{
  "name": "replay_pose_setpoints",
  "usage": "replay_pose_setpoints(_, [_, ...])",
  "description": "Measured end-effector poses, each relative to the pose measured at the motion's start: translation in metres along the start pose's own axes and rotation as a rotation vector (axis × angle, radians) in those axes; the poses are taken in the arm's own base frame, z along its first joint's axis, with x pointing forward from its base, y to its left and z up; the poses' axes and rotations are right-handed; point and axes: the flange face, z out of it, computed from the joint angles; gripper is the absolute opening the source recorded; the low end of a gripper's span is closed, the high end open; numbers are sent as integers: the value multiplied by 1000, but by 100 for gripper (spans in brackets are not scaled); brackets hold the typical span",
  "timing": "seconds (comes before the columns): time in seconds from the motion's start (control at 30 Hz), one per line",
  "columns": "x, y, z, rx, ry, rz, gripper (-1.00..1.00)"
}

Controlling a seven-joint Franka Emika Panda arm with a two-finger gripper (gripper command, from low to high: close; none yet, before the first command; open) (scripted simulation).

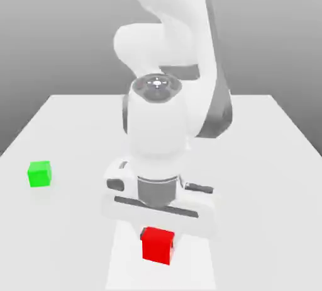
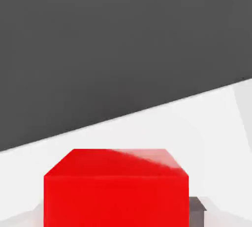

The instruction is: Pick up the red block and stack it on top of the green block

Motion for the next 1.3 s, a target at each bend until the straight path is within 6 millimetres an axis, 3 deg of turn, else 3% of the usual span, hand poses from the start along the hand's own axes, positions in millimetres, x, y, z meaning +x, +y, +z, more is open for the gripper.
replay_pose_setpoints(0.1, [50, 47, -6, -6, 6, 173, -100])
replay_pose_setpoints(0.2, [98, 107, -11, -11, 8, 370, -100])
replay_pose_setpoints(0.33, [135, 184, -18, -15, 8, 603, -100])
replay_pose_setpoints(0.47, [153, 259, -23, -13, 4, 823, -100])
replay_pose_setpoints(0.67, [151, 358, -27, -1, -7, 1125, -100])
replay_pose_setpoints(0.87, [150, 370, 23, 2, -11, 1168, -100])
replay_pose_setpoints(0.9, [149, 370, 32, 2, -10, 1166, 100])
replay_pose_setpoints(1.13, [149, 371, 33, 1, -11, 1169, 100])
replay_pose_setpoints(1.3, [150, 372, -9, 2, -12, 1171, 100])
